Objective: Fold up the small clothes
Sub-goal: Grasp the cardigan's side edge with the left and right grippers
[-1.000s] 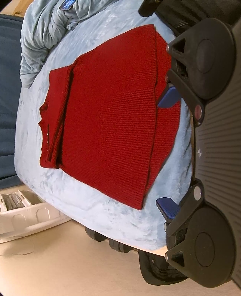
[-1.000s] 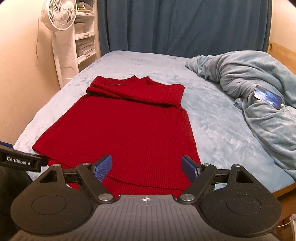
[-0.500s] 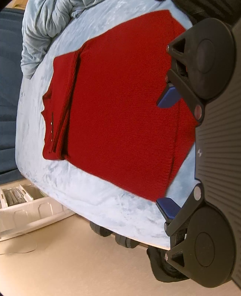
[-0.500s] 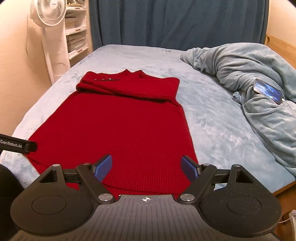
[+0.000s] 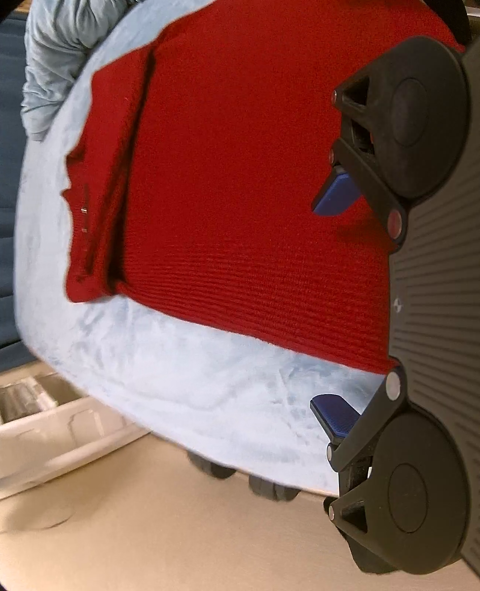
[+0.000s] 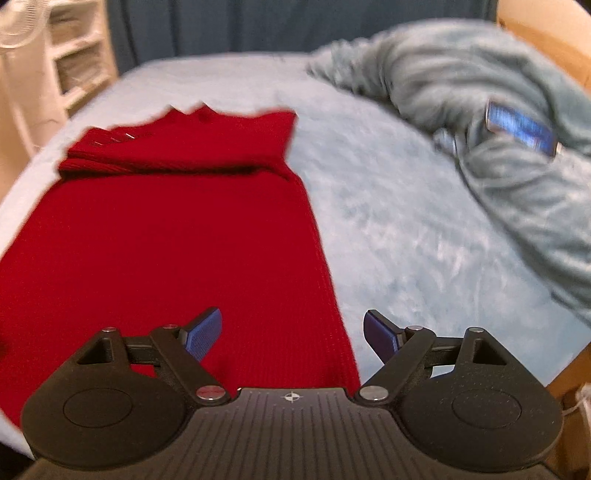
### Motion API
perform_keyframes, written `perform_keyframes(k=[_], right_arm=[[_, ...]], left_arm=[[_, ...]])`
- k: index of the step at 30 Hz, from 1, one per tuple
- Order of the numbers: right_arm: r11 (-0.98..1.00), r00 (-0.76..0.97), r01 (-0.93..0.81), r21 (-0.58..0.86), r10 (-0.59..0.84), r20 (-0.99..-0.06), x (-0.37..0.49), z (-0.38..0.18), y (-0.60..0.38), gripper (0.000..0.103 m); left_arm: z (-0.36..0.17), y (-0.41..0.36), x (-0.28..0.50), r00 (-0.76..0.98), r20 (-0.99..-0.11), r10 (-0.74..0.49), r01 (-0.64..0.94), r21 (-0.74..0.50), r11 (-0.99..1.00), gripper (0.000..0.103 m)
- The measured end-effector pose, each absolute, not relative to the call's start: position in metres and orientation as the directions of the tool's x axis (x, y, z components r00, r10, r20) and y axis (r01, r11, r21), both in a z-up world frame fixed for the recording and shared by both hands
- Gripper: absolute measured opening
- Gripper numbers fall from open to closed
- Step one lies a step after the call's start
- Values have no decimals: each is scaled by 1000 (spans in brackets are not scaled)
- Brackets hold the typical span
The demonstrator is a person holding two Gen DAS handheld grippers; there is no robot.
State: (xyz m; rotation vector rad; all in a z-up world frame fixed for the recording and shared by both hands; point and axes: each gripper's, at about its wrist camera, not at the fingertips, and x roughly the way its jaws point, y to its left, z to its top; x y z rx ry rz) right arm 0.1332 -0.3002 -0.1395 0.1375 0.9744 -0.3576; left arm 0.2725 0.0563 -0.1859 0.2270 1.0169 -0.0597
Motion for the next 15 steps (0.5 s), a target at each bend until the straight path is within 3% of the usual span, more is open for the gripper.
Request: perform_keyframes(k=[6,11,15], right_arm=[[903,399,429,30,-160,-903,168,-192,-350,85],[866,328,480,143,-26,-944,173,-231,-377,88],[872,356,460,170,-6,-934,166,-230,-373,94]], left_arm=[[-224,82,315,434,-899,66,137,138,981,103],[-234,107,330,384,-921,-69,146,-14,989,103],[-233,112,326,371,-916,-151,210,-76,975,103]])
